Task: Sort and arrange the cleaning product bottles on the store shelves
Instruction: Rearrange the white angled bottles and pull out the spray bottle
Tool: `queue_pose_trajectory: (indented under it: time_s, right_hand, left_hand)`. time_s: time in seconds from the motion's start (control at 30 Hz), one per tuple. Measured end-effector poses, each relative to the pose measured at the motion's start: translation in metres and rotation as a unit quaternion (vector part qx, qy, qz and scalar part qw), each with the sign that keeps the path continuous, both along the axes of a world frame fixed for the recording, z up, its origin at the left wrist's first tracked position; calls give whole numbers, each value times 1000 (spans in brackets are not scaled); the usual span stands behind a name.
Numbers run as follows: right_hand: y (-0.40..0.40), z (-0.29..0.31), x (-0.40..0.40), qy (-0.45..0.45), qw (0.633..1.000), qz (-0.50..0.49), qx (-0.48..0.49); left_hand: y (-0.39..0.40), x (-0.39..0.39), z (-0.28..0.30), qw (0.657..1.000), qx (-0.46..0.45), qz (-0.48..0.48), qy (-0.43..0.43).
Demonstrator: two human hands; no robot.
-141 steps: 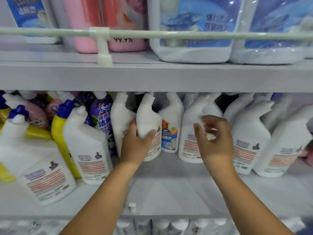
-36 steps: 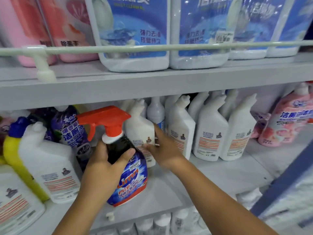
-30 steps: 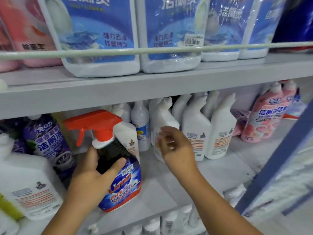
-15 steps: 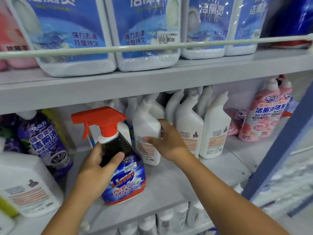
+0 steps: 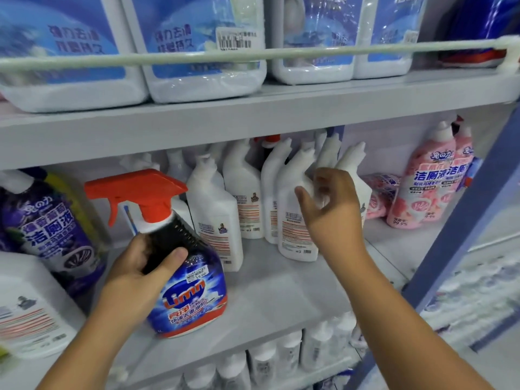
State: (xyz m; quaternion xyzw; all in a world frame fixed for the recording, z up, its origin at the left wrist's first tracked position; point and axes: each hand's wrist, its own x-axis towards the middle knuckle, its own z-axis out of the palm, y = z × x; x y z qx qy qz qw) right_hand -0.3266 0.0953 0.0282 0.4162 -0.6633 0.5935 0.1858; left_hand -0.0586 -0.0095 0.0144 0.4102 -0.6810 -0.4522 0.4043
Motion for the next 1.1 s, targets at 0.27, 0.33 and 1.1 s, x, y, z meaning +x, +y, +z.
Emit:
queue_pose_trajectory:
  time_s: [0.27, 0.33, 1.1]
  right_hand:
    - [-14, 19, -13, 34, 936, -26, 350]
    - [-11, 19, -16, -50, 939, 62, 334]
    - [27, -58, -80, -220, 967, 67, 111]
  left_hand:
    - [63, -5, -4, 951, -264, 113, 111]
    - [77, -21, -3, 971, -221, 29, 92]
    - [127, -37, 8, 989, 41, 91, 105]
